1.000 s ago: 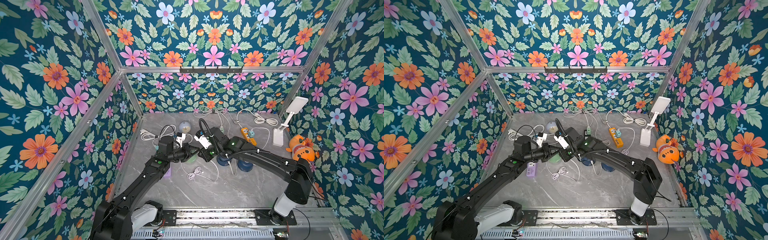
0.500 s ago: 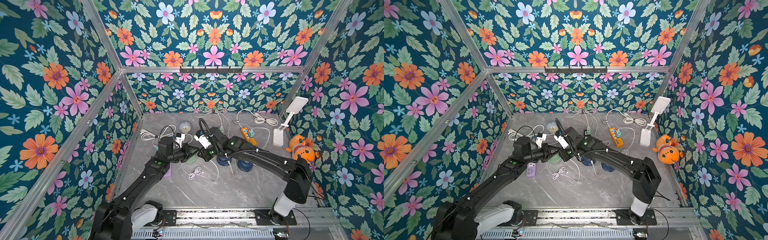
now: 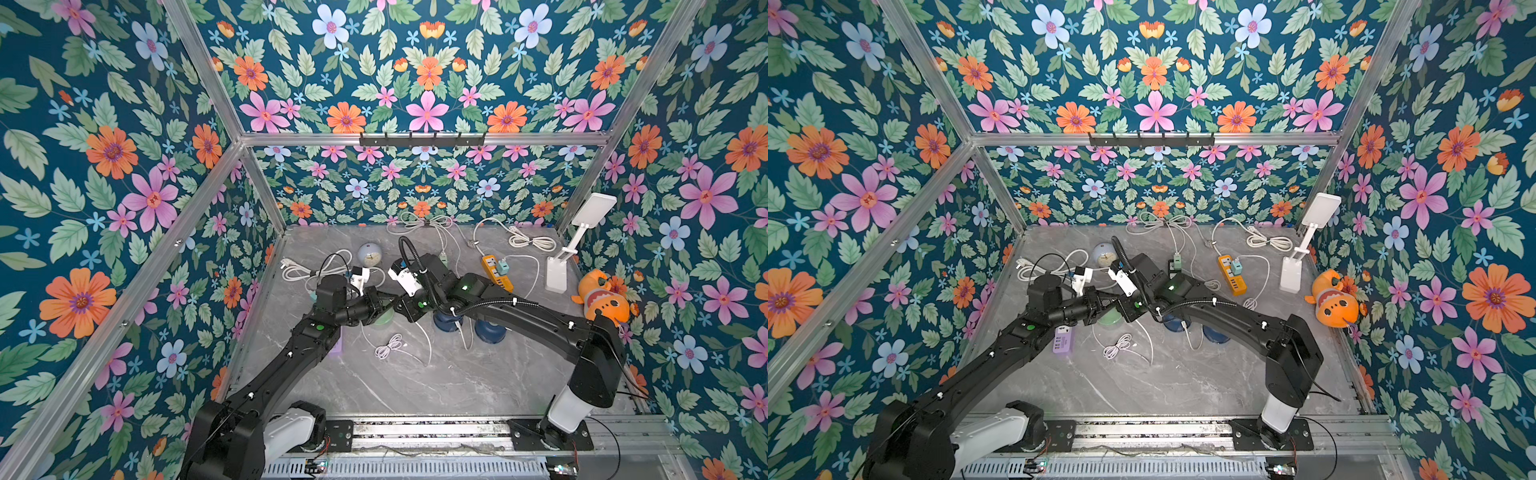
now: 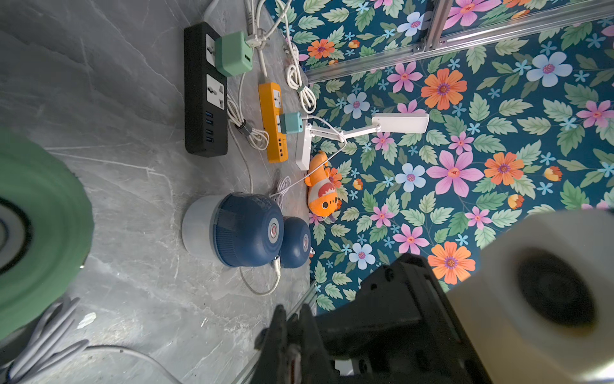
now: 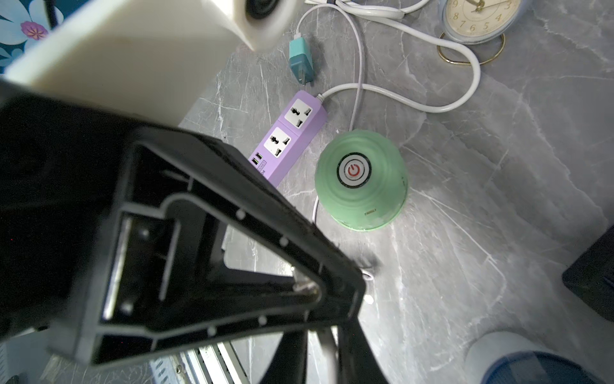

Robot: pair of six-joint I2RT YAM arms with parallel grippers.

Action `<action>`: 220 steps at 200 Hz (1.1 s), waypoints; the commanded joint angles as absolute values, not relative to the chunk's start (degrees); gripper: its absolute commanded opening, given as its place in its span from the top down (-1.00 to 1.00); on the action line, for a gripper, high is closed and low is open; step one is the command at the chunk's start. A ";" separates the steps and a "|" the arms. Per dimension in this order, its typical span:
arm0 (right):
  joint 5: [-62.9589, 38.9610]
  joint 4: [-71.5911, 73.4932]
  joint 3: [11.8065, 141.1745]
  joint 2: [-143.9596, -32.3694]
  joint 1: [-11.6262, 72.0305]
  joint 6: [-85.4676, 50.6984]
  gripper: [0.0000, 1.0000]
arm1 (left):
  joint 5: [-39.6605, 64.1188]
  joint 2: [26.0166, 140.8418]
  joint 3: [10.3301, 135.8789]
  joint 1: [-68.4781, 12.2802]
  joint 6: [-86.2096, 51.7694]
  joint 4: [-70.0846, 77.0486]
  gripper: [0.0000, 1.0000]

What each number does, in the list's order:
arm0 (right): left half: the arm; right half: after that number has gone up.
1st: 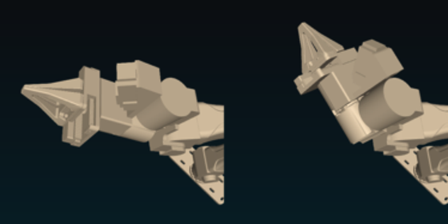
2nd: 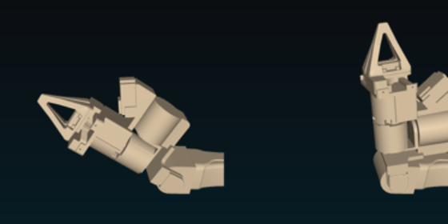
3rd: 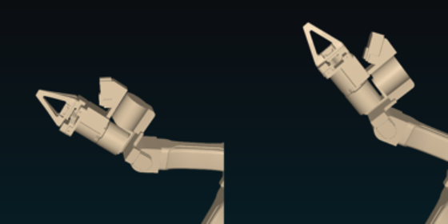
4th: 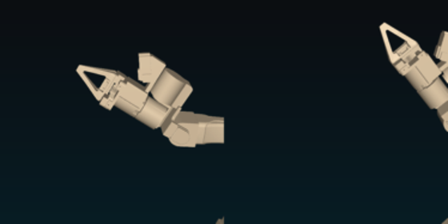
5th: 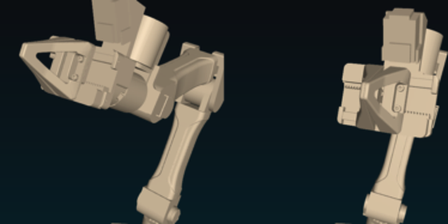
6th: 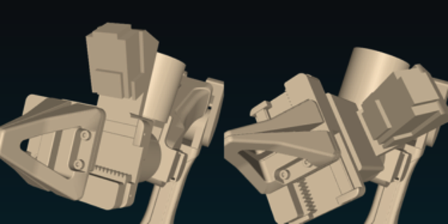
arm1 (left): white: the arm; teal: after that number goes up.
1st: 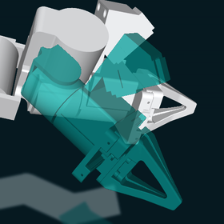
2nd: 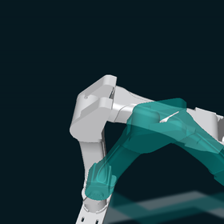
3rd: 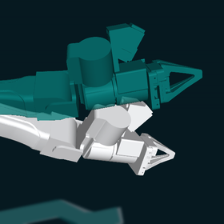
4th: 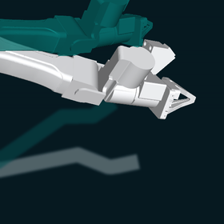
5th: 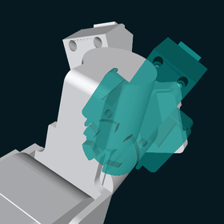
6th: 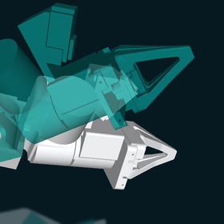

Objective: Charge the cordless meat grinders
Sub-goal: Pick up the charging cable from the center of the board.

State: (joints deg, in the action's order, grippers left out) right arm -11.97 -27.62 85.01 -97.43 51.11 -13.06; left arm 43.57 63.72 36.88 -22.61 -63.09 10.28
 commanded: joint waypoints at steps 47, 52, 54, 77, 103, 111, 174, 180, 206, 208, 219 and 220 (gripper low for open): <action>-10.50 -25.11 85.61 -97.12 51.15 -12.20 1.00 | 43.25 63.08 37.42 -22.62 -62.51 8.45 0.09; -10.20 -25.28 85.50 -97.13 51.15 -12.17 1.00 | 41.92 62.72 37.77 -22.59 -61.70 6.93 -0.11; -10.09 -25.35 85.45 -97.12 51.11 -12.18 1.00 | 41.40 62.57 38.05 -22.52 -61.37 6.24 -0.15; -8.44 -25.91 84.50 -97.13 50.78 -12.77 1.00 | 32.72 61.05 40.33 -22.33 -54.28 -2.07 -0.45; -7.62 -25.89 82.65 -97.36 48.90 -14.33 1.00 | 20.26 57.91 36.16 -22.32 -47.44 -3.06 -0.49; -7.78 -25.93 82.47 -97.67 48.04 -14.92 1.00 | 17.03 56.21 33.10 -22.42 -46.41 -0.56 -0.50; -13.20 -24.13 85.65 -105.36 42.55 -20.10 1.00 | 5.07 48.30 18.84 -25.06 -38.76 7.45 -0.55; -13.72 -23.92 86.37 -106.33 42.37 -20.45 1.00 | 4.77 48.46 17.97 -25.47 -38.13 8.65 -0.55; -16.16 -23.72 90.64 -110.80 41.84 -21.29 1.00 | 1.61 49.80 15.18 -30.39 -34.56 14.40 -0.57; -16.37 -23.86 91.10 -111.15 41.79 -21.27 1.00 | 1.06 49.89 15.02 -31.00 -34.19 14.78 -0.57; -17.07 -24.53 93.33 -113.18 41.58 -21.27 1.00 | -2.04 50.25 14.37 -34.01 -32.69 15.76 -0.58; -17.10 -24.61 93.56 -113.37 41.58 -21.27 1.00 | -2.29 50.26 14.30 -34.28 -32.56 15.79 -0.58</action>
State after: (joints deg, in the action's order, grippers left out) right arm -14.24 -25.10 90.11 -110.63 41.91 -19.90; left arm 4.67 49.69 15.38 -29.98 -38.06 9.21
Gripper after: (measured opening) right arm 0.075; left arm 0.786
